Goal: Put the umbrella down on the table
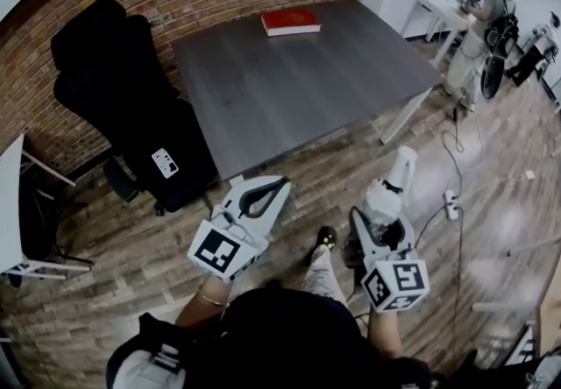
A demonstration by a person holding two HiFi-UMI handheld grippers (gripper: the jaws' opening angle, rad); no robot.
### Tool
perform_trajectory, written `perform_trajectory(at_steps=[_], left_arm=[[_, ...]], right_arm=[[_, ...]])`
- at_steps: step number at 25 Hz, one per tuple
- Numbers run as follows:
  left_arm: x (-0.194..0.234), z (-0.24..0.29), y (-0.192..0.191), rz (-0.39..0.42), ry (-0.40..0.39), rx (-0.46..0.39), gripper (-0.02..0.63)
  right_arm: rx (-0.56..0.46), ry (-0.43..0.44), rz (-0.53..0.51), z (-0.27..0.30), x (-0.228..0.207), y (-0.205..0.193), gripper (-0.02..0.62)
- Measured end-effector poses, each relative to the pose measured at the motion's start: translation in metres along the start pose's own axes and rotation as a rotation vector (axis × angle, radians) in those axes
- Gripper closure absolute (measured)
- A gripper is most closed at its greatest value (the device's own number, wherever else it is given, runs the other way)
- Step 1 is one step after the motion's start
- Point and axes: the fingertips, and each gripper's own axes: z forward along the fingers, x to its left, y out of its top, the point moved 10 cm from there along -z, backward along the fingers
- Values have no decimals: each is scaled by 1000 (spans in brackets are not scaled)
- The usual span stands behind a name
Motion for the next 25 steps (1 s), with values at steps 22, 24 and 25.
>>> perform_trajectory(at_steps=[22, 24, 25], left_arm=[[61, 103, -2, 28, 234, 34, 603], [62, 107, -2, 31, 254, 39, 603], [63, 110, -2, 33, 265, 41, 603]], right_arm=[[38, 214, -24, 150, -95, 41, 308], [38, 232, -28, 158, -101, 43, 310], [38, 241, -26, 163, -105, 44, 308]])
